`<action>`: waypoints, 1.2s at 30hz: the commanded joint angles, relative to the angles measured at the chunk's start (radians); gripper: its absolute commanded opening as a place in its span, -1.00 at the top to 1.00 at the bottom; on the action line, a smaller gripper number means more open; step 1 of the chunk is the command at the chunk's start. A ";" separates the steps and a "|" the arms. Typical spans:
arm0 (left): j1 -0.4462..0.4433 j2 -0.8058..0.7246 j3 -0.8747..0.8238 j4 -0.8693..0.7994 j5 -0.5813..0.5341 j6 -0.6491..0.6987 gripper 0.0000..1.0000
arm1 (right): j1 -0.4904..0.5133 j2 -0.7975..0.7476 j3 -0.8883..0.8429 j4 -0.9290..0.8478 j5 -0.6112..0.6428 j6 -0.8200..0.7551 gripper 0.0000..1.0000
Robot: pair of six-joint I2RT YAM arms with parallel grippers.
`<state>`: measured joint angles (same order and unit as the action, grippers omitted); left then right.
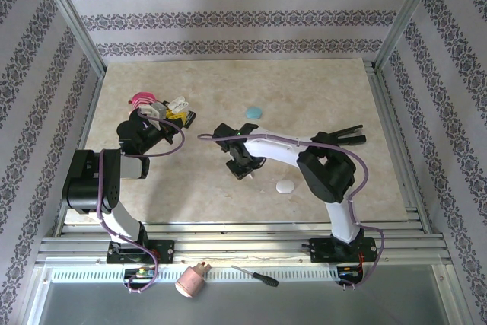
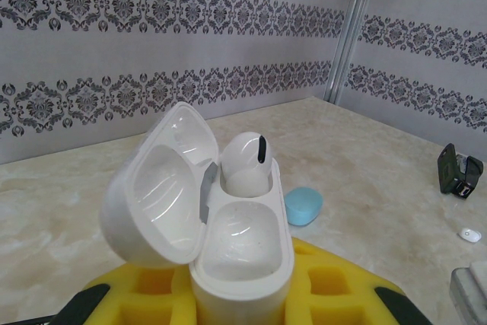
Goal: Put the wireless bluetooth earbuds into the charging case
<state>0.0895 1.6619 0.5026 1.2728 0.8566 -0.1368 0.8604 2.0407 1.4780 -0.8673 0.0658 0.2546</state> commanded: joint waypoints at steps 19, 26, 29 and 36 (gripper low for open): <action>0.035 -0.004 -0.015 0.054 0.014 0.006 0.94 | -0.020 0.206 0.272 -0.319 -0.030 -0.078 0.37; 0.036 -0.004 -0.014 0.056 0.016 0.004 0.95 | -0.021 0.211 0.277 -0.325 -0.029 -0.080 0.46; 0.035 -0.004 -0.016 0.056 0.016 0.003 0.94 | -0.021 0.211 0.277 -0.319 -0.030 -0.080 0.50; 0.036 -0.003 -0.015 0.061 0.018 -0.001 0.94 | -0.023 0.205 0.279 -0.308 -0.016 -0.069 0.38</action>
<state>0.1070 1.6619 0.4950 1.2728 0.8562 -0.1360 0.8402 2.2356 1.7382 -1.1595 0.0235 0.1825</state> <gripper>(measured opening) 0.204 0.308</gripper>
